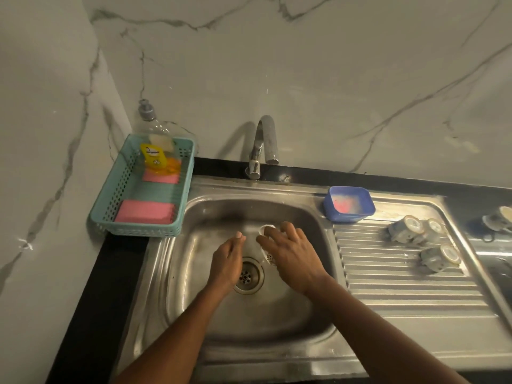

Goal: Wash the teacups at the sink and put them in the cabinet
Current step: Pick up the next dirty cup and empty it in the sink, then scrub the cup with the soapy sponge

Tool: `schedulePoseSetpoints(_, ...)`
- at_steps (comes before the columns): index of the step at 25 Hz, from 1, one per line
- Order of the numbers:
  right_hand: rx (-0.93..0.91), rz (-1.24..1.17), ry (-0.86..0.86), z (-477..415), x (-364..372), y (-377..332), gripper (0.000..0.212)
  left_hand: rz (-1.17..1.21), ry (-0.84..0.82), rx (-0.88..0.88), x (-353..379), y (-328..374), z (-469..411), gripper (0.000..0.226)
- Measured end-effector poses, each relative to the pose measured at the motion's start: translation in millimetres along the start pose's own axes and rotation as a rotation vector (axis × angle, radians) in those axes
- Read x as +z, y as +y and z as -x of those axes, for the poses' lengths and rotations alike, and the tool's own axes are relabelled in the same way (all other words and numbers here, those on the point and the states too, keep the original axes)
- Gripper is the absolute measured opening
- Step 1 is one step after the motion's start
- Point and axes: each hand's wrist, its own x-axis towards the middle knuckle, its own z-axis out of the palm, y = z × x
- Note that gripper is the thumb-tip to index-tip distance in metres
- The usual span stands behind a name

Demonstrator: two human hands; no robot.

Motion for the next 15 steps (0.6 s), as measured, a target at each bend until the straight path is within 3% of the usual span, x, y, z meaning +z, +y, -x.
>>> schedulePoseSetpoints(2, 0.275, -0.197, 0.017, 2, 2, -11, 0.07, 0.006, -0.017, 0.034, -1, 0, 1, 0.027)
schedulePoseSetpoints(5, 0.932, -0.837, 0.115, -1, 1, -40, 0.07, -0.009, -0.028, 0.02, -2, -9, 3, 0.023)
schedulePoseSetpoints(7, 1.19, -1.122, 0.219, -2, 1, -57, 0.063, 0.036, -0.103, -0.097, 1, -13, 10, 0.043)
schedulePoseSetpoints(9, 1.273, -1.3, 0.292, -4, -6, -68, 0.058, 0.267, -0.23, -0.304, 9, -4, 17, 0.058)
schedulePoseSetpoints(11, 1.209, -1.384, 0.292, -5, -16, -74, 0.055, 0.489, -0.285, -0.467, 16, 16, 22, 0.052)
schedulePoseSetpoints(15, 0.923, -1.307, 0.146, 8, -23, -28, 0.033, 0.613, -0.23, -0.417, 41, 39, 9, 0.045)
